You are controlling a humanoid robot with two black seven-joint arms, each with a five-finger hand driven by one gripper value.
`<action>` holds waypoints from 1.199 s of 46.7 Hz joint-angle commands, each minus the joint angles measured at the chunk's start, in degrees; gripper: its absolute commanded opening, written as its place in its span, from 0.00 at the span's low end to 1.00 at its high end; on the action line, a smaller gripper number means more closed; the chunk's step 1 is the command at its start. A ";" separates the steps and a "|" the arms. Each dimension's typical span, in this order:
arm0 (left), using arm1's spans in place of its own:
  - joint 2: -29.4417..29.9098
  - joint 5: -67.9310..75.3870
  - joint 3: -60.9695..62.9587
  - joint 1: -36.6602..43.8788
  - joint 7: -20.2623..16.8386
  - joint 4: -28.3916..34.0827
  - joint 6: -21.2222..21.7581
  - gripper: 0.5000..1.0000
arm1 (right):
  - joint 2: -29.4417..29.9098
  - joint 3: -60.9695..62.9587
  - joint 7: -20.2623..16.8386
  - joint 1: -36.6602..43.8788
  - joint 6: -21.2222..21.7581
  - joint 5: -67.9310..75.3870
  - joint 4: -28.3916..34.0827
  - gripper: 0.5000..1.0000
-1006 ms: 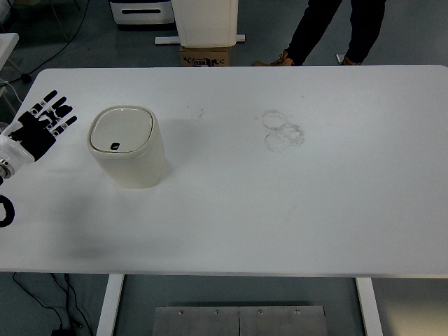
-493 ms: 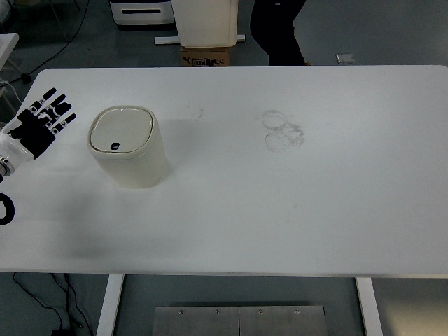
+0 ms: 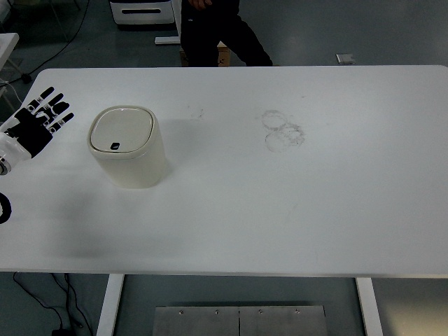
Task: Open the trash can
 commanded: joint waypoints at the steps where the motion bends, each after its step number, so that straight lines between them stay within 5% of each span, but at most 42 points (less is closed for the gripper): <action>1: 0.07 0.00 0.00 0.09 0.00 -0.04 -0.04 1.00 | 0.00 0.00 0.00 0.00 0.00 0.00 0.00 0.98; 31: 3.58 0.00 2.99 -0.78 0.00 -3.11 0.22 1.00 | 0.00 0.00 0.00 0.00 0.00 0.00 0.00 0.98; 56: 13.87 0.35 29.08 -20.29 0.00 -12.08 1.37 1.00 | 0.00 0.00 0.00 0.00 0.00 0.00 0.00 0.98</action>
